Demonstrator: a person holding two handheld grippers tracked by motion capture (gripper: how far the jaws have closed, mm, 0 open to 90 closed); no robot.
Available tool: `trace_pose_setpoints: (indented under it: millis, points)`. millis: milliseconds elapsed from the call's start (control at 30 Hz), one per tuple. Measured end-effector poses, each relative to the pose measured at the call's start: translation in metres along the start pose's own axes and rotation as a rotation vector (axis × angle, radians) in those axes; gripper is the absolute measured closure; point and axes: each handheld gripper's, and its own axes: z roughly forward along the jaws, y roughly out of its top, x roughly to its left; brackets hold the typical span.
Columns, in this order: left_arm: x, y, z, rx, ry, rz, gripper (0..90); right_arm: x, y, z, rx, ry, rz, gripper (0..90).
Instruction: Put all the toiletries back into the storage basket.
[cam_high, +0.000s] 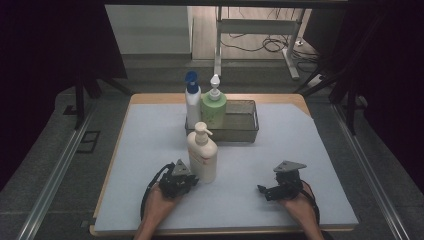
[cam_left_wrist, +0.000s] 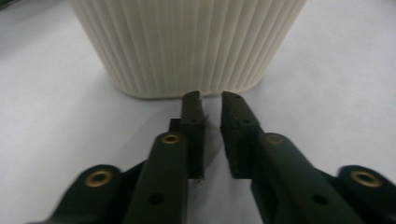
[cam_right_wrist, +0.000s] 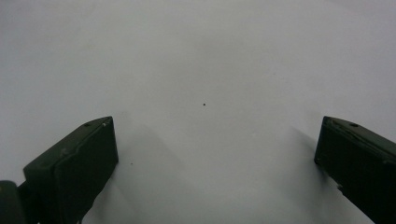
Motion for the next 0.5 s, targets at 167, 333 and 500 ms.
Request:
trace_pose_setpoints:
  millis: [167, 333, 500]
  points:
    - [0.0, -0.004, -0.011, -0.005, 0.032, -0.007, 57.3, 0.0, 0.0, 0.0, 0.001, 0.0, 0.0, 0.0]
    - [0.002, -0.01, -0.02, -0.012, 0.069, -0.026, 34.1, 0.0, 0.0, 0.0, 0.0, 0.002, 0.001, 0.0]
    - [0.005, -0.019, -0.024, 0.0, 0.114, -0.046, 12.7, 0.0, 0.0, -0.002, -0.01, 0.017, 0.009, 0.0]
